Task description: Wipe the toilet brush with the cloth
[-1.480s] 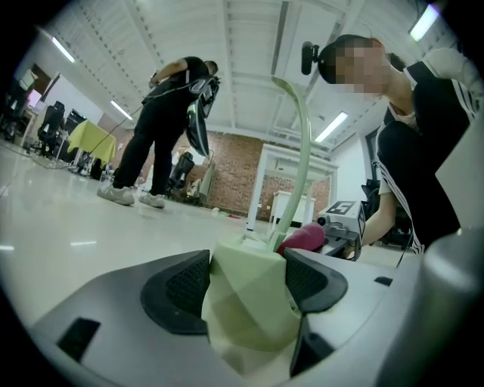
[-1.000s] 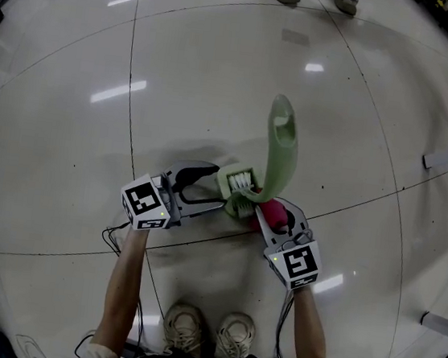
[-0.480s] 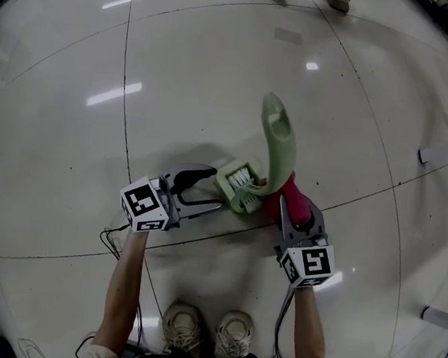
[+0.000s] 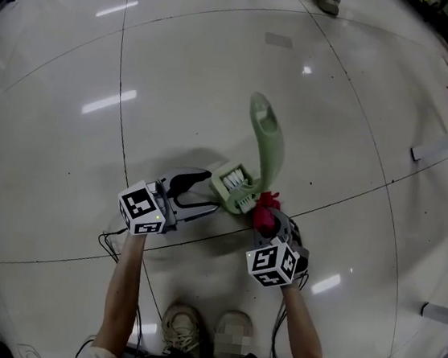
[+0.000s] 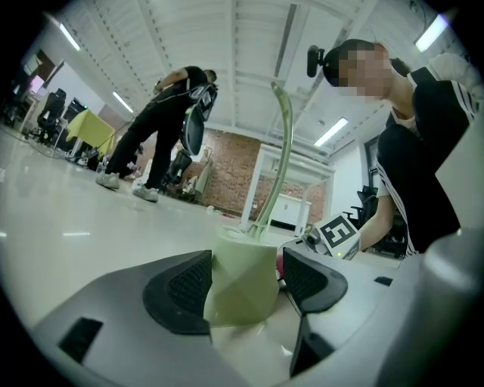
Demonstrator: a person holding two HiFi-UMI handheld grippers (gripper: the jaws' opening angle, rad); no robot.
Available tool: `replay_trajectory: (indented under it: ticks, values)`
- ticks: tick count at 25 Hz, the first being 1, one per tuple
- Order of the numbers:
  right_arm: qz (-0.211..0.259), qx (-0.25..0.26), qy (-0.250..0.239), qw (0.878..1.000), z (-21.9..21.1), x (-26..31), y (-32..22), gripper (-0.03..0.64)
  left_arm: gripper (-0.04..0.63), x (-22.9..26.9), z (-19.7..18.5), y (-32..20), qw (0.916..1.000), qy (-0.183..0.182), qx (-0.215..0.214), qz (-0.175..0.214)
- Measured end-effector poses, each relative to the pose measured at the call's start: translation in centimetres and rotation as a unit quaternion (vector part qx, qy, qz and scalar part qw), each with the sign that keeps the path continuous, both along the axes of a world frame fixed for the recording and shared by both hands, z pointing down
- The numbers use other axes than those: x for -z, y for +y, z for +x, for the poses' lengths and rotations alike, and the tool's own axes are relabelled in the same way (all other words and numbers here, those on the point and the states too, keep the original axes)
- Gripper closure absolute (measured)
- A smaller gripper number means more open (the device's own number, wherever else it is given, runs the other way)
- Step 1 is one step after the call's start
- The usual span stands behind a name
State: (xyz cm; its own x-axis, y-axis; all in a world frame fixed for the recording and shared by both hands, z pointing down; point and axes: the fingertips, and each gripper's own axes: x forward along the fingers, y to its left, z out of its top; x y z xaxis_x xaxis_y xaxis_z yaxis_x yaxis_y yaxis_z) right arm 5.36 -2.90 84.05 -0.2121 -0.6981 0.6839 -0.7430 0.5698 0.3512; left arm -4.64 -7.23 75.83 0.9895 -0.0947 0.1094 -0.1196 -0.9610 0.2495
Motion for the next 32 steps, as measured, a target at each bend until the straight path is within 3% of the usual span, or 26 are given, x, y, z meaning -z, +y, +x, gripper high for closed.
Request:
replay_trajectory:
  ticks: [5,8,11,13,14,15,17,18,19,20,23,27,32]
  values:
    - [0.006,0.044,0.06,0.997,-1.0,-0.4,0.8,0.548,0.307,0.0,-0.2,0.3,1.0,-0.003,-0.003,0.002]
    - [0.001,0.052,0.067,0.996,-1.8,-0.3,1.3,0.548,0.307,0.0,-0.1,0.4,1.0,-0.003,-0.003,0.001]
    - [-0.006,0.032,0.033,0.999,-1.9,0.0,2.2,0.548,0.307,0.0,0.0,0.5,1.0,-0.003,-0.003,0.0]
    - [-0.01,-0.02,-0.053,0.998,-1.5,0.9,2.5,0.548,0.307,0.0,0.1,0.6,1.0,-0.003,-0.003,-0.001]
    - [-0.013,-0.063,-0.123,0.99,-1.1,1.4,2.6,0.548,0.307,0.0,0.1,0.7,1.0,-0.003,-0.003,-0.001]
    - [-0.019,-0.115,-0.205,0.972,-0.7,1.9,2.8,0.548,0.307,0.0,0.1,0.7,1.0,-0.003,-0.003,-0.002]
    - [-0.042,-0.212,-0.364,0.906,-0.1,2.3,3.1,0.548,0.307,0.1,0.1,0.8,1.0,0.0,-0.002,-0.004]
    - [-0.056,-0.247,-0.423,0.87,-0.1,2.3,3.3,0.548,0.307,0.1,0.1,0.8,1.0,0.003,-0.002,-0.006]
    - [-0.066,-0.268,-0.458,0.845,-0.3,2.1,3.3,0.548,0.307,0.1,0.0,0.9,1.0,0.006,-0.001,-0.008]
    - [-0.072,-0.275,-0.471,0.835,-0.6,2.0,3.3,0.548,0.307,0.1,0.0,0.9,0.9999,0.008,0.001,-0.01]
    - [-0.092,-0.266,-0.466,0.839,-1.8,1.7,3.1,0.548,0.307,0.0,0.0,1.3,0.9999,0.009,0.002,-0.012]
    - [-0.138,-0.271,-0.5,0.811,-3.8,1.6,3.8,0.548,0.307,0.0,0.0,1.8,0.9999,0.0,-0.004,-0.01]
    - [-0.159,-0.267,-0.513,0.8,-5.6,1.7,4.9,0.548,0.307,0.1,-0.1,1.8,1.0,-0.005,-0.005,-0.006]
